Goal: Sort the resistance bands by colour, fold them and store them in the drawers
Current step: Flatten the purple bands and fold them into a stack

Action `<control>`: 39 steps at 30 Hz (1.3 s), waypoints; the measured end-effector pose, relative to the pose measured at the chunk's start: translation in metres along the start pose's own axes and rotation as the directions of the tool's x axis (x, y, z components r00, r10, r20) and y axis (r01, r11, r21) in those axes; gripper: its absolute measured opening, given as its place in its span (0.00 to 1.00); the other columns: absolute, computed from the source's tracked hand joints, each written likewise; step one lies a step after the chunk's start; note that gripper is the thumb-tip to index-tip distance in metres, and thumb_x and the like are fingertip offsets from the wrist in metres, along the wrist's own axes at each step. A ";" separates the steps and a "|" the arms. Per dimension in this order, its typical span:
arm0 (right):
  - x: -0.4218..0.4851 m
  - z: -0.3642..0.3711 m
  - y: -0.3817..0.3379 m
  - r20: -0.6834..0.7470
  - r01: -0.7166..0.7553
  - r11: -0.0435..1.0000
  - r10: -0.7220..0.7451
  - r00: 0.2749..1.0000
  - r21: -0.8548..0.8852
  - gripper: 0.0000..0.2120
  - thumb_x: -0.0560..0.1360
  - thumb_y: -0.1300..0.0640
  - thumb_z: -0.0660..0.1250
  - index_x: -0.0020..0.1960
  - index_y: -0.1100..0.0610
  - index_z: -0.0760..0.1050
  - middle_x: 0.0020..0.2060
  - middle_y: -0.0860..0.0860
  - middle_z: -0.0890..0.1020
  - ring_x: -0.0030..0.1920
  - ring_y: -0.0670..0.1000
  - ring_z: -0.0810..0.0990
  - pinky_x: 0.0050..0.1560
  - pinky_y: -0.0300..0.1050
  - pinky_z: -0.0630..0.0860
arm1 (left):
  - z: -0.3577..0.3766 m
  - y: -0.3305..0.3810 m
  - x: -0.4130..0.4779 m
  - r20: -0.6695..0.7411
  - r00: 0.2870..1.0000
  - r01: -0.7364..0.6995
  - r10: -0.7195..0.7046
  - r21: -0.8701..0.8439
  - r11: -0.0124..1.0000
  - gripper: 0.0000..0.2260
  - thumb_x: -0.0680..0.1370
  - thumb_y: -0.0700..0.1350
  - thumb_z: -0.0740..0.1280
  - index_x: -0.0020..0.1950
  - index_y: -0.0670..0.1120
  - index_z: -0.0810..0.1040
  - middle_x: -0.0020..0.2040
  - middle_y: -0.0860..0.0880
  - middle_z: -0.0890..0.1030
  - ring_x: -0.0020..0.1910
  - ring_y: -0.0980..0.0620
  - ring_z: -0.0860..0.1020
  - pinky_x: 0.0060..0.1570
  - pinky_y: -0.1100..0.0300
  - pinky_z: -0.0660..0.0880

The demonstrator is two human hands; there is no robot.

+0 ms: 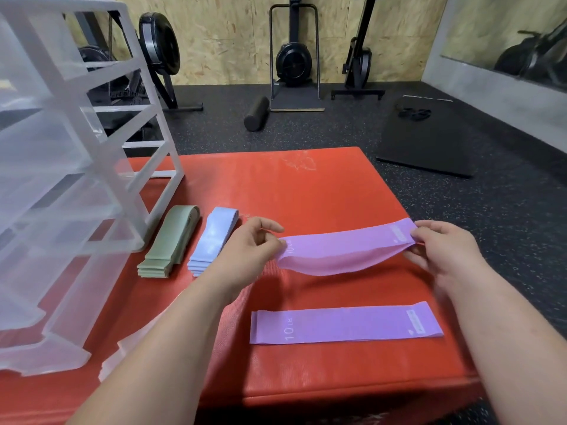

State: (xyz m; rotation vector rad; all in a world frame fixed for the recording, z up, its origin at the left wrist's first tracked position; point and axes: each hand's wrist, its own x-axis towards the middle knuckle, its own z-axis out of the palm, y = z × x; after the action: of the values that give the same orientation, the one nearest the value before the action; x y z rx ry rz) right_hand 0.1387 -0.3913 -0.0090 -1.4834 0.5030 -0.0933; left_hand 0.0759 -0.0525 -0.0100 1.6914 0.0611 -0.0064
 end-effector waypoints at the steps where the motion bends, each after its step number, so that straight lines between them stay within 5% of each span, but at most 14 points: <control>1: 0.002 -0.001 0.002 -0.003 0.009 0.998 -0.009 1.000 -0.054 0.11 0.78 0.67 0.68 0.59 0.58 0.81 0.51 0.59 0.86 0.48 0.55 0.87 0.46 0.49 0.84 | -0.002 -0.004 0.001 -0.006 1.000 -0.009 0.010 0.067 0.998 0.09 0.80 0.39 0.72 0.59 0.49 0.80 0.42 0.51 0.80 0.42 0.50 0.76 0.49 0.50 0.73; 4: 0.006 -0.005 0.014 -0.028 0.023 0.933 -0.036 0.999 -0.359 0.10 0.73 0.63 0.71 0.52 0.52 0.82 0.46 0.58 0.87 0.46 0.60 0.88 0.45 0.53 0.85 | -0.002 -0.015 0.002 -0.036 0.999 0.015 -0.003 0.322 0.947 0.12 0.79 0.38 0.72 0.59 0.52 0.80 0.50 0.52 0.81 0.43 0.53 0.79 0.45 0.58 0.77; 6: 0.008 -0.010 0.019 0.010 0.058 0.788 -0.066 0.998 -0.614 0.12 0.66 0.56 0.73 0.49 0.48 0.81 0.40 0.54 0.88 0.46 0.59 0.88 0.50 0.58 0.85 | -0.003 -0.021 0.004 -0.049 0.999 0.038 -0.018 0.438 0.898 0.14 0.78 0.37 0.72 0.59 0.52 0.80 0.54 0.50 0.81 0.48 0.51 0.81 0.47 0.58 0.80; 9: 0.002 -0.011 0.014 0.048 0.114 0.600 -0.125 0.991 -0.792 0.12 0.68 0.55 0.74 0.51 0.47 0.81 0.47 0.50 0.86 0.52 0.57 0.84 0.56 0.52 0.81 | -0.004 -0.024 0.006 -0.109 0.994 0.069 -0.012 0.536 0.841 0.15 0.77 0.38 0.70 0.60 0.52 0.79 0.55 0.51 0.81 0.50 0.48 0.83 0.52 0.52 0.81; 12: 0.004 -0.011 0.012 0.060 0.151 0.589 -0.171 0.983 -0.794 0.11 0.72 0.53 0.74 0.54 0.47 0.80 0.49 0.50 0.85 0.55 0.57 0.82 0.58 0.52 0.79 | -0.004 -0.023 0.008 -0.183 0.983 0.113 -0.007 0.579 0.808 0.14 0.78 0.40 0.69 0.62 0.51 0.79 0.52 0.53 0.82 0.49 0.47 0.84 0.53 0.49 0.82; 16: 0.006 -0.010 0.019 0.122 0.209 0.550 -0.190 0.974 -0.809 0.14 0.73 0.44 0.76 0.55 0.47 0.79 0.48 0.49 0.85 0.56 0.56 0.81 0.58 0.52 0.78 | -0.001 -0.028 0.008 -0.188 0.982 0.132 -0.002 0.677 0.724 0.12 0.80 0.43 0.70 0.64 0.48 0.80 0.48 0.52 0.85 0.53 0.46 0.83 0.51 0.56 0.75; 20: 0.004 -0.011 0.022 0.133 0.225 0.453 -0.226 0.965 -0.862 0.19 0.69 0.50 0.81 0.57 0.48 0.79 0.48 0.49 0.85 0.54 0.56 0.82 0.57 0.53 0.79 | 0.004 -0.029 0.005 -0.184 0.983 0.124 0.015 0.717 0.686 0.11 0.80 0.44 0.70 0.62 0.47 0.82 0.51 0.48 0.87 0.56 0.45 0.83 0.53 0.56 0.76; 27: 0.012 -0.023 0.017 0.048 0.145 0.647 -0.165 0.985 -0.748 0.14 0.69 0.61 0.77 0.52 0.48 0.82 0.38 0.44 0.87 0.49 0.52 0.85 0.54 0.49 0.79 | 0.015 -0.027 0.003 -0.197 0.980 0.134 0.019 0.732 0.668 0.06 0.77 0.49 0.73 0.52 0.50 0.83 0.47 0.50 0.86 0.50 0.46 0.83 0.48 0.56 0.77; 35: 0.016 -0.031 0.019 0.067 0.188 0.605 -0.217 0.974 -0.774 0.07 0.74 0.49 0.77 0.51 0.48 0.84 0.41 0.45 0.85 0.52 0.55 0.83 0.55 0.49 0.78 | 0.018 -0.022 0.003 -0.236 0.972 0.181 0.000 0.743 0.644 0.11 0.79 0.51 0.71 0.45 0.45 0.82 0.41 0.45 0.85 0.47 0.41 0.83 0.50 0.49 0.80; 39: 0.010 -0.026 0.021 0.122 0.227 0.529 -0.226 0.966 -0.818 0.06 0.74 0.46 0.76 0.43 0.48 0.84 0.39 0.46 0.85 0.49 0.55 0.83 0.53 0.51 0.80 | 0.021 -0.022 0.003 -0.245 0.969 0.200 -0.024 0.726 0.658 0.11 0.78 0.52 0.73 0.43 0.46 0.81 0.40 0.47 0.84 0.45 0.43 0.82 0.46 0.51 0.80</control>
State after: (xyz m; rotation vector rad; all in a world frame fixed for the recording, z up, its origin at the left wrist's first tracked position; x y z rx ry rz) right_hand 0.1330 -0.4169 -0.0324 -2.5056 0.3470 -0.0591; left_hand 0.0786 -0.0708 -0.0350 2.5236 0.3753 0.0682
